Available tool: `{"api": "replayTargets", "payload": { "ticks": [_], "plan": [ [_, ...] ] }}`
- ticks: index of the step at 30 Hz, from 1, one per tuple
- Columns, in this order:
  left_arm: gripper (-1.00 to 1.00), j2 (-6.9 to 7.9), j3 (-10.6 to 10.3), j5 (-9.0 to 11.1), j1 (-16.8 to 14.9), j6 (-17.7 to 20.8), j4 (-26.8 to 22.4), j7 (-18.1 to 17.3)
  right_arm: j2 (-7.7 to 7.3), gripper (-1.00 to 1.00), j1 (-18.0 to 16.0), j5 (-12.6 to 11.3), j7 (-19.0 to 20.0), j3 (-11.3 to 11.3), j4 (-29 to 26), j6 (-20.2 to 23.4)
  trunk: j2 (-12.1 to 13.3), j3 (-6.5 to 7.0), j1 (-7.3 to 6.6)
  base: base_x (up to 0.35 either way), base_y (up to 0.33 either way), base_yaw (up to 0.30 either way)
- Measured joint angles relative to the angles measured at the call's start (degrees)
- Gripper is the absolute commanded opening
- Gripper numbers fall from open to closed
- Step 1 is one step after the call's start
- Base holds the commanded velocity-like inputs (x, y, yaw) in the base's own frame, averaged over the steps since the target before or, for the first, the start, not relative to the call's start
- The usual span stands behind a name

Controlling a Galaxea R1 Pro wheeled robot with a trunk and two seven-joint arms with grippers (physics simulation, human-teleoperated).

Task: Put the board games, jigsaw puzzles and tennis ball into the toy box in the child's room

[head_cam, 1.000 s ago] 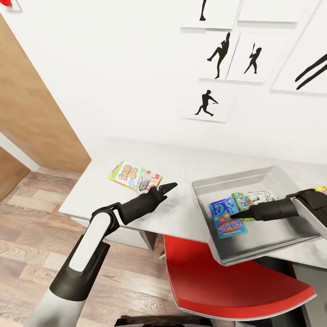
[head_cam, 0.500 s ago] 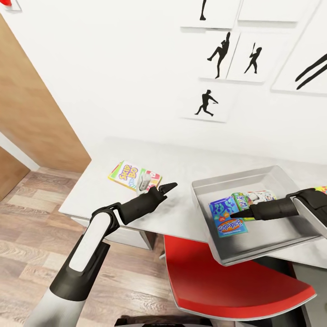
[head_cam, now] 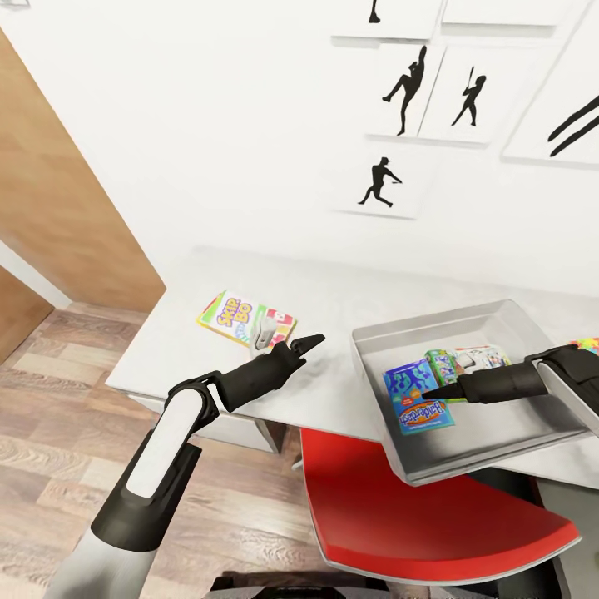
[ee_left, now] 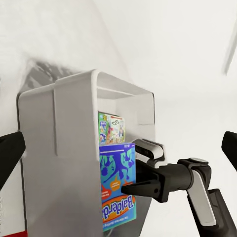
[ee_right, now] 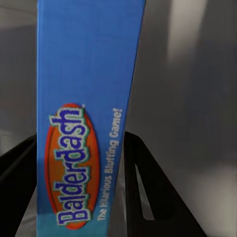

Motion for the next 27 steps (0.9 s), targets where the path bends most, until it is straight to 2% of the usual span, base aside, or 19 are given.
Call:
{"api": "replayTargets", "payload": {
  "ticks": [27],
  "plan": [
    [1.00, -0.03, 0.00, 0.01, 0.00, 0.00, 0.00, 0.00, -0.22, -1.00, 0.00, -0.01, 0.00, -0.11, -0.12, -0.01, 0.00, -2.20, 0.00, 0.000, 0.000, 0.000]
  ]
}}
